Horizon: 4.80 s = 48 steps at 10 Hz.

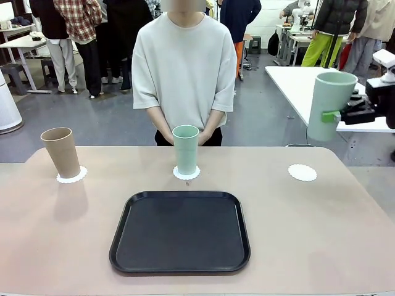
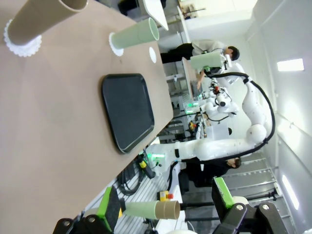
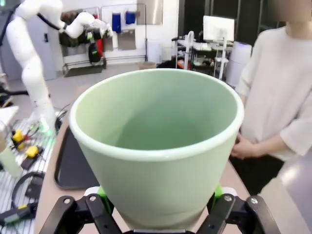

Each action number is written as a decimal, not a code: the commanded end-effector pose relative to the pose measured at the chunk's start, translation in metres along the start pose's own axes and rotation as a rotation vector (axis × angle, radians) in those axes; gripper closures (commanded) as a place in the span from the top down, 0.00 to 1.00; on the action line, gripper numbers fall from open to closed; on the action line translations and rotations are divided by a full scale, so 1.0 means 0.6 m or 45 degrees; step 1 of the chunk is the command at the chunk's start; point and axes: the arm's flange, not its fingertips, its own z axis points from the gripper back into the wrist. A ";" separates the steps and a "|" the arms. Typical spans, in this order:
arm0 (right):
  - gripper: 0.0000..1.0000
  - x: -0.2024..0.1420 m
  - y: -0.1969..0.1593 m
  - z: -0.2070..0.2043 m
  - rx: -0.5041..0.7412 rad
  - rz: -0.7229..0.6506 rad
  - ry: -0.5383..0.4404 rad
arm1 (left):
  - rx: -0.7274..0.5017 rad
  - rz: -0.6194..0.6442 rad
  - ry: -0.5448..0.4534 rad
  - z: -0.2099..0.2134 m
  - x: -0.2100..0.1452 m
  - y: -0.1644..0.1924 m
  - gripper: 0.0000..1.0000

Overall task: Place coasters on the table and set cups on them.
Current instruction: Take one Reusable plastic cup from the Flat Tray and place it on a coaster set by the human.

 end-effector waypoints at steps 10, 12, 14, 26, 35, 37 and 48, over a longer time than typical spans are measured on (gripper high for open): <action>0.85 -0.056 -0.012 0.012 0.148 0.059 0.065 | -0.018 -0.013 -0.015 0.001 -0.001 -0.003 1.00; 0.85 -0.058 -0.029 0.005 0.193 0.116 0.039 | -0.018 -0.013 -0.015 0.001 -0.001 -0.003 1.00; 0.85 -0.113 -0.110 0.000 0.271 0.083 -0.069 | -0.018 -0.013 -0.015 0.001 -0.001 -0.003 1.00; 0.85 -0.309 -0.233 -0.064 0.283 -0.026 -0.121 | -0.018 -0.013 -0.015 0.001 -0.001 -0.003 1.00; 0.85 -0.341 -0.248 -0.073 0.287 -0.051 -0.063 | -0.018 -0.013 -0.015 0.001 -0.001 -0.003 1.00; 0.85 -0.348 -0.248 -0.076 0.278 -0.059 -0.024 | -0.018 -0.013 -0.015 0.001 -0.001 -0.003 1.00; 1.00 -0.333 -0.242 -0.034 0.248 -0.146 0.241 | -0.018 -0.013 -0.015 0.001 -0.001 -0.003 1.00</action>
